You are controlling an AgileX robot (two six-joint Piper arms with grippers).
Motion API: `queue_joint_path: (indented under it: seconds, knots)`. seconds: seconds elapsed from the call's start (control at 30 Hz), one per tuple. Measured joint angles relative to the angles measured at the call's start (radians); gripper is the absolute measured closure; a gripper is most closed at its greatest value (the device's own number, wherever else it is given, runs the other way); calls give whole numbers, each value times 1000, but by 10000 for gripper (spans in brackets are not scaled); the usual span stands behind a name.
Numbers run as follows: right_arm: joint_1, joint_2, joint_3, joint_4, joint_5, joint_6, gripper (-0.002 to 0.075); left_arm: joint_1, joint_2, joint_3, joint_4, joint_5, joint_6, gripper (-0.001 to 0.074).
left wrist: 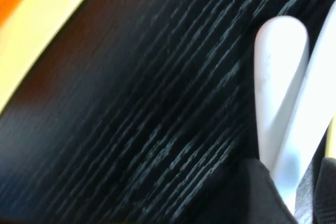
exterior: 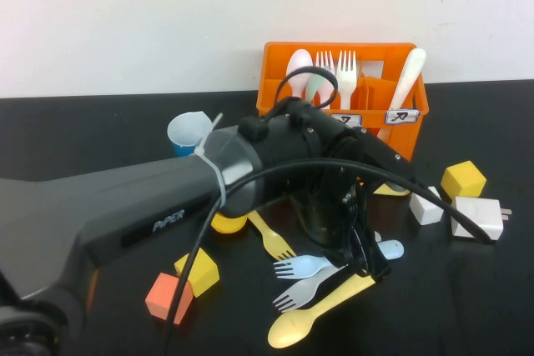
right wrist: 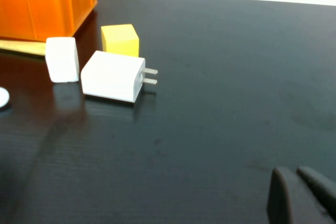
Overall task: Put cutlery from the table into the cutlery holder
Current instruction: Pick up the fork
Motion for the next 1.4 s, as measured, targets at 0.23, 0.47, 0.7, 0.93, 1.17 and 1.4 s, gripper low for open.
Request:
queue_joint_path:
  seconds: [0.23, 0.47, 0.7, 0.93, 1.17, 1.4]
  knots:
    - [0, 0, 0, 0, 0, 0, 729, 0, -15, 0, 1, -4, 24, 505]
    - [0, 0, 0, 0, 0, 0, 729, -23, -13, 0, -54, -50, 120, 505]
    - [0, 0, 0, 0, 0, 0, 729, -46, 27, 0, -81, -75, 263, 505]
    - [0, 0, 0, 0, 0, 0, 729, -50, 35, 0, -63, -98, 427, 505]
    - [0, 0, 0, 0, 0, 0, 729, -50, 35, 0, -38, -152, 446, 505]
    - [0, 0, 0, 0, 0, 0, 729, -50, 35, 0, -26, -223, 448, 505]
